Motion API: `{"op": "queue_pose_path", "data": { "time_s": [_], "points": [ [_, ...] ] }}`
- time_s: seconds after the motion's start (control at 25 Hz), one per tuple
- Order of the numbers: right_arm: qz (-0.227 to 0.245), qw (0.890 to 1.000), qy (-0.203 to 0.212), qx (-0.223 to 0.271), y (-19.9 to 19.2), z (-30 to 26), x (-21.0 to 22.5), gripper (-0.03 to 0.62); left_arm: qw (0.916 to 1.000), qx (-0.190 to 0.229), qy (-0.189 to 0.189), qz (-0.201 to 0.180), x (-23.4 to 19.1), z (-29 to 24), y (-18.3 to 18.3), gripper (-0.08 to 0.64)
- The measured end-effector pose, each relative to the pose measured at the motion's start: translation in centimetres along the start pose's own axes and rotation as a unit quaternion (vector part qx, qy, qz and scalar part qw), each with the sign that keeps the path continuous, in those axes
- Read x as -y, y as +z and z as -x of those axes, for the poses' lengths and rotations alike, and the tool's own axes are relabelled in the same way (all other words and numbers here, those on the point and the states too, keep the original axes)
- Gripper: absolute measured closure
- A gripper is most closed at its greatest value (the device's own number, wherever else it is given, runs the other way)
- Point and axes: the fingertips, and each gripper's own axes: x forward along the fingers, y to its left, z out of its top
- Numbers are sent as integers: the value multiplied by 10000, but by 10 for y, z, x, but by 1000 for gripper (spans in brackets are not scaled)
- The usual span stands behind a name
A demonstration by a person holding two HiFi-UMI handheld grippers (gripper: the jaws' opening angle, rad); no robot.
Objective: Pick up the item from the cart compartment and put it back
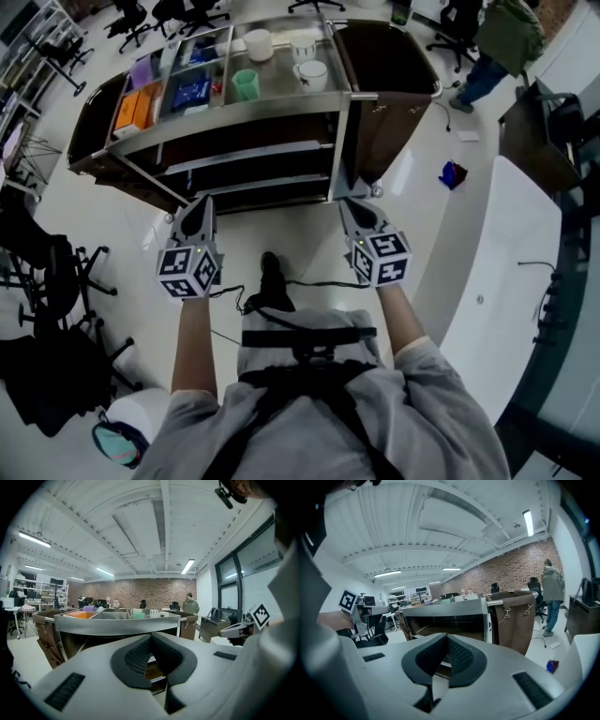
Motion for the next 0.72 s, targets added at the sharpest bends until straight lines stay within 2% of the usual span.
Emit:
{"op": "queue_pose_path", "data": {
  "time_s": [0.36,0.52,0.72],
  "points": [
    [-67,9998,-164,57,62,-118,-11,583,9990,-159,-425,-57,-84,-88,31,560],
    [-40,9998,-198,-36,81,-159,-22,583,9972,-187,-708,-149,-108,-120,48,560],
    [39,9997,-142,-187,110,-193,-28,583,9946,-288,-994,-75,-125,-155,64,560]
  ]
}}
